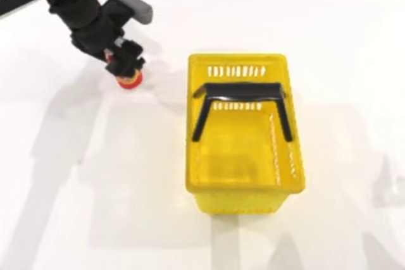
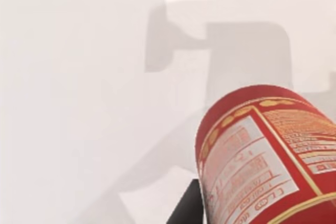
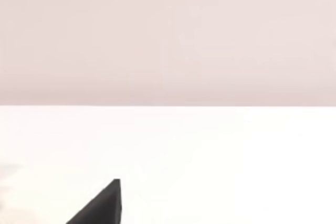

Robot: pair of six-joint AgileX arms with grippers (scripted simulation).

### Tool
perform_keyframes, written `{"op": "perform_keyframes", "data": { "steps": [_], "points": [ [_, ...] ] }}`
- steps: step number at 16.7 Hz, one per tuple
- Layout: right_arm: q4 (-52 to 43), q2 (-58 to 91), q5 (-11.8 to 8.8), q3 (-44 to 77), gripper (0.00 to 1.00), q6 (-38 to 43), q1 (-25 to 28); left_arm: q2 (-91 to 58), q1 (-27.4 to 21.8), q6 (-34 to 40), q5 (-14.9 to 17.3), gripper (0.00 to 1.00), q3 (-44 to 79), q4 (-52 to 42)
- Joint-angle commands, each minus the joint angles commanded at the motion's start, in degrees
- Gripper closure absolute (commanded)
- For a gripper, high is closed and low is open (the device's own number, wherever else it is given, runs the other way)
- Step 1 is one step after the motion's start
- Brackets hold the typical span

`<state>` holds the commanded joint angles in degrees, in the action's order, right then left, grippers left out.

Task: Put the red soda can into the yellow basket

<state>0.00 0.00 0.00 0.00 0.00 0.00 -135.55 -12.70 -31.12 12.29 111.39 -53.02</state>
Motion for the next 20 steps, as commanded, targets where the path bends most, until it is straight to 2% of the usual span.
{"op": "perform_keyframes", "data": {
  "steps": [3, 10, 13, 15, 17, 20],
  "points": [
    [0.0, 0.0, 0.0, 0.0, 0.00, 0.0, 0.0, 2.2, -1.2, 4.6, 10.0, 1.00, -5.9, 15.9],
    [0.0, 0.0, 0.0, 0.0, 0.00, 0.0, 0.0, 9.3, -4.1, 17.9, 36.4, 1.00, -23.1, 59.4],
    [0.0, 0.0, 0.0, 0.0, 0.00, 0.0, 0.0, 13.1, -5.1, 22.9, 46.7, 1.00, -29.9, 75.3],
    [0.0, 0.0, 0.0, 0.0, 0.00, 0.0, 0.0, 15.6, -5.6, 25.4, 52.3, 1.00, -33.5, 83.4],
    [0.0, 0.0, 0.0, 0.0, 0.00, 0.0, 0.0, 17.7, -6.0, 27.2, 56.6, 1.00, -36.1, 89.1],
    [0.0, 0.0, 0.0, 0.0, 0.00, 0.0, 0.0, 19.4, -6.3, 28.5, 59.9, 1.00, -37.9, 93.1]
  ]
}}
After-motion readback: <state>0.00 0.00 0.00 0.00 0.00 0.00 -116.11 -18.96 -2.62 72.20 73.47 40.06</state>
